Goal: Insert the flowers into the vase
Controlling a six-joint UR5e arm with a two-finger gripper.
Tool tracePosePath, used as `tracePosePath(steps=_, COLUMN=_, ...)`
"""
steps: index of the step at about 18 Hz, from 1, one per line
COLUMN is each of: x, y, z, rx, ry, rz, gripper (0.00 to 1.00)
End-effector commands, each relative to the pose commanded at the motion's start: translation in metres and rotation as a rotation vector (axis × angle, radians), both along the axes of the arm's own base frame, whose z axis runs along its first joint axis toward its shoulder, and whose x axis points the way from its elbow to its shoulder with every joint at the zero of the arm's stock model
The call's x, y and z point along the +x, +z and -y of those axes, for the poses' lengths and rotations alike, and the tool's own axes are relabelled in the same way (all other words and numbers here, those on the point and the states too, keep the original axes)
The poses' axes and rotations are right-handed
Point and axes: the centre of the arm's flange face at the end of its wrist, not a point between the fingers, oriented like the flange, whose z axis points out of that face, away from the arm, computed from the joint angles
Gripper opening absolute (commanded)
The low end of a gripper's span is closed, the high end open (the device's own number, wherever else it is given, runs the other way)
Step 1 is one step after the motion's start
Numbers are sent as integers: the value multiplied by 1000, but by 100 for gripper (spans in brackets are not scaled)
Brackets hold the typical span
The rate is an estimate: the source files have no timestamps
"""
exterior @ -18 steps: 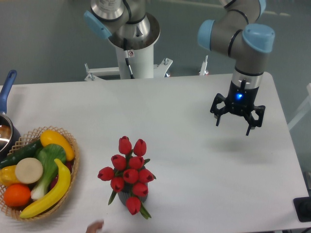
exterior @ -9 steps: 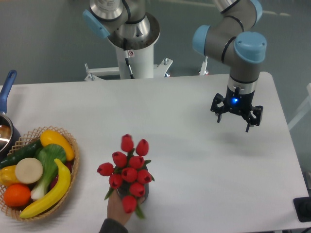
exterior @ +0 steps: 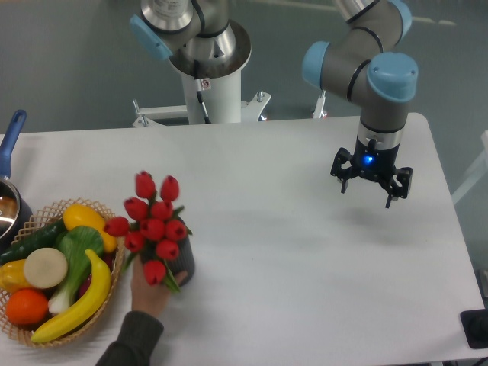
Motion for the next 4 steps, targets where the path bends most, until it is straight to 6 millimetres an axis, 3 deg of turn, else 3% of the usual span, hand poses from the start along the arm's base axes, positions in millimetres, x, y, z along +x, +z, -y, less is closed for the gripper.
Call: tracePosePath(steps=4, x=0, y=0, z=0, rx=-4, ry=1, rz=-3, gripper=100)
